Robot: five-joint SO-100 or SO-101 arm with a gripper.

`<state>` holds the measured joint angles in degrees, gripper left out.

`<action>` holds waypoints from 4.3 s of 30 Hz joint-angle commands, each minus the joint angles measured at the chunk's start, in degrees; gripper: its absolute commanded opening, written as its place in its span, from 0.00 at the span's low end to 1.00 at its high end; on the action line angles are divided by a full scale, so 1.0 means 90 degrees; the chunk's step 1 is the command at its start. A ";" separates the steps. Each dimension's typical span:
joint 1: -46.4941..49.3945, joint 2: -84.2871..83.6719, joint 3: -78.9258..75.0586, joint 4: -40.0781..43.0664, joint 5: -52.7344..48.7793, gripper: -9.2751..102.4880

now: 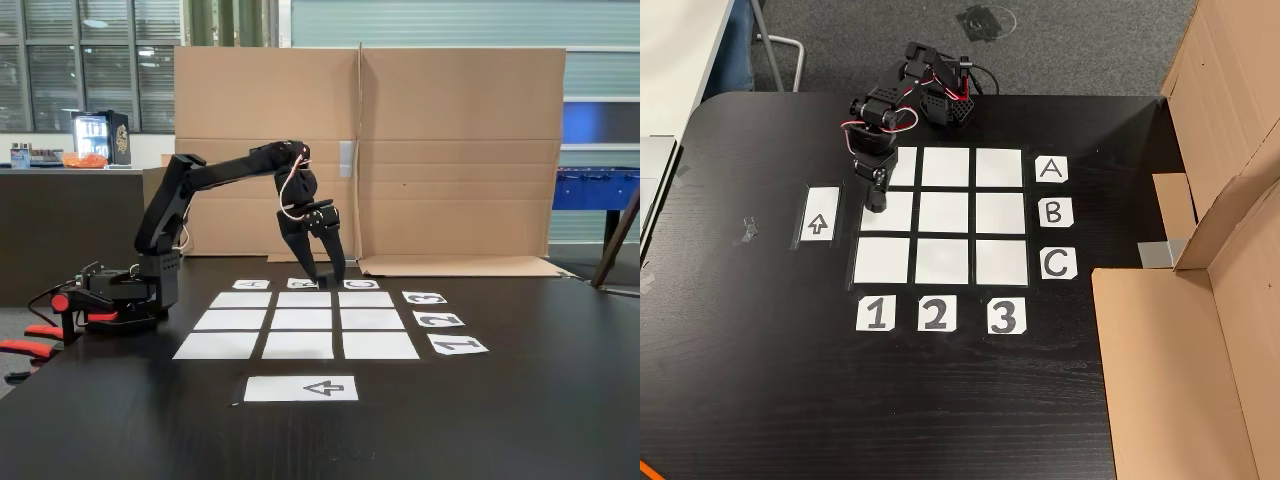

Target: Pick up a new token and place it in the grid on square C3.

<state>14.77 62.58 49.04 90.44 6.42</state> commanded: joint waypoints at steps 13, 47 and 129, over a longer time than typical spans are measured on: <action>-0.1904 0.1416 0.1025 -0.0186 0.0156 0.08; -0.3906 -0.0371 -0.0361 -0.0332 0.0830 0.08; -0.3799 -0.0400 -0.0342 -0.1582 0.0713 0.45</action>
<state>-20.92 49.04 41.92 77.70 13.36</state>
